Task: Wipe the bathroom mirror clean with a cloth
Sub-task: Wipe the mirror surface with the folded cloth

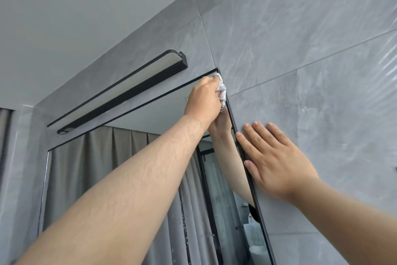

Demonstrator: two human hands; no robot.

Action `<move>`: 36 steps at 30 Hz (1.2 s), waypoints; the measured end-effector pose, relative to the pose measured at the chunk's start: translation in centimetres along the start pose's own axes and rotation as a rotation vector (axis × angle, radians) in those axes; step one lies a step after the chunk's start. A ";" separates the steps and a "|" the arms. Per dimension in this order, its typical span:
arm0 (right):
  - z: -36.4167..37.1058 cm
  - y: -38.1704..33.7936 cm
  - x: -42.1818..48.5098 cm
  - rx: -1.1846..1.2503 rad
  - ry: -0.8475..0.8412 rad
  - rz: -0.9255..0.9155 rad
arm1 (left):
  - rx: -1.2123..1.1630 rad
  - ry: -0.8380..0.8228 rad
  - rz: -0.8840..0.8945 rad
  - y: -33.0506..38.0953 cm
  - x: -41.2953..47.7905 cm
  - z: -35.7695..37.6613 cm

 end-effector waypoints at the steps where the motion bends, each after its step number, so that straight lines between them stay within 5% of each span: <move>1: 0.0 -0.3 -0.8 0.003 -0.011 -0.002 | -0.007 -0.020 -0.003 0.0 -0.7 0.2; 16: 0.8 -3.1 -7.6 0.003 -0.097 -0.012 | 0.112 -0.063 0.124 -0.4 -11.1 3.5; 29: 1.0 -3.3 -7.6 -0.014 -0.096 -0.006 | 0.258 -0.102 -0.023 -0.9 -6.9 2.4; 36: 0.9 -3.2 -7.7 -0.021 -0.107 0.005 | 0.036 -0.079 0.021 0.5 -8.5 1.7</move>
Point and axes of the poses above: each hand's wrist, its own x-axis towards the middle knuckle, its own z-axis out of the palm, y = z × x, the point moved 10 cm from there along x, towards the middle knuckle, and after that the axes turned 8 degrees about -z, right-handed, at the moved point
